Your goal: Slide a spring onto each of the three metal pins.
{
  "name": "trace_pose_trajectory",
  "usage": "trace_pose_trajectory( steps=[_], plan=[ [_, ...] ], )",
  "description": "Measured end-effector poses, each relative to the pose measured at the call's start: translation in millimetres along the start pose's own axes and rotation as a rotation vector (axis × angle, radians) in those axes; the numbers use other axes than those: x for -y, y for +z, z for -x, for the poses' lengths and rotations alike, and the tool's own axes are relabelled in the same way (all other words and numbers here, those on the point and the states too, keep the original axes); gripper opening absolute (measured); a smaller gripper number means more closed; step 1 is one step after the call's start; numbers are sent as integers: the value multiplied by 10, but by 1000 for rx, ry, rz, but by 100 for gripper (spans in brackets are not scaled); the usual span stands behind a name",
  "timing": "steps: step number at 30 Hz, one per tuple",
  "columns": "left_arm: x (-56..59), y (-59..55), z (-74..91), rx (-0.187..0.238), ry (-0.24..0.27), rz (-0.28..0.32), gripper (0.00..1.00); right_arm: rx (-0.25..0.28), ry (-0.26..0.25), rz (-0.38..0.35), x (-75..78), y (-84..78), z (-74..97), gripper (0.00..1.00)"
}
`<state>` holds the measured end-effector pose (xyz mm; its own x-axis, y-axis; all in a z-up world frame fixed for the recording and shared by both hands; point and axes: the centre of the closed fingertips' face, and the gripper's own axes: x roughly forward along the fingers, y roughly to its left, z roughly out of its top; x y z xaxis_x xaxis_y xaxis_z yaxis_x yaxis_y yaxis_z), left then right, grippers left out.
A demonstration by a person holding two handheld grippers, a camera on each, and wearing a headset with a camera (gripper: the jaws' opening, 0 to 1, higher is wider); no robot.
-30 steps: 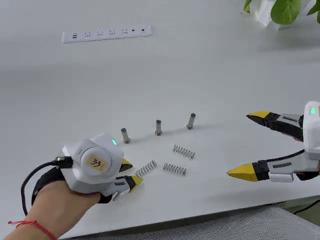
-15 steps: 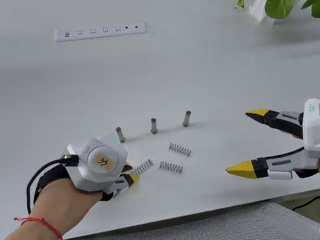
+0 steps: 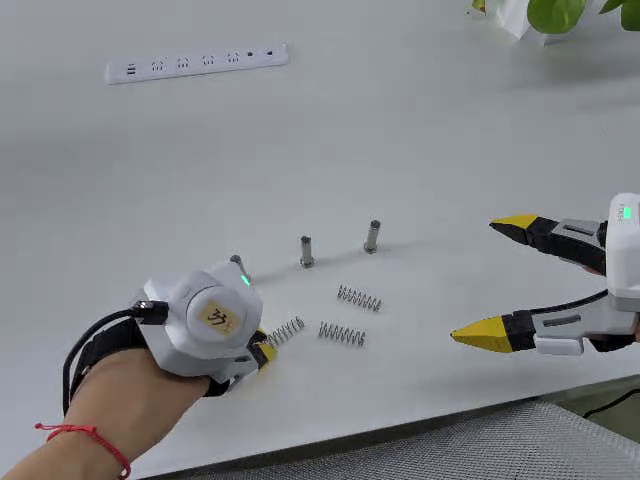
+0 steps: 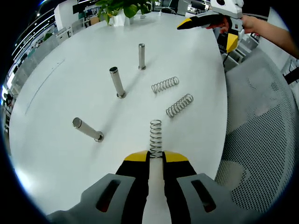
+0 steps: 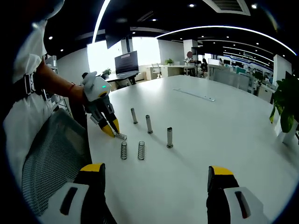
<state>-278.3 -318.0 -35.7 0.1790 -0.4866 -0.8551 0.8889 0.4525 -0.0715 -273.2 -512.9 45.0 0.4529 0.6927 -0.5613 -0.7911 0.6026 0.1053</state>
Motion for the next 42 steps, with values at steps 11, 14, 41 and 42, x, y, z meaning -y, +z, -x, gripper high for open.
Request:
trace_pose_trajectory(
  steps=[11, 14, 41, 42],
  plan=[
    [2, -3, 16, 2, -8, 1, 7, 4, 11, 10, -41, 68, -36, 88],
    [13, -13, 21, 1, -13, -1, 7, -2, 16, 18, -55, 74, -53, 88],
    [116, 193, 330, 124, -29, -15, 7, 4, 130, 85, -411, 381, -211, 69],
    [118, 217, 360, 134, -29, -10, 7, 3, 141, 92, -447, 392, -231, 68]
  ],
)
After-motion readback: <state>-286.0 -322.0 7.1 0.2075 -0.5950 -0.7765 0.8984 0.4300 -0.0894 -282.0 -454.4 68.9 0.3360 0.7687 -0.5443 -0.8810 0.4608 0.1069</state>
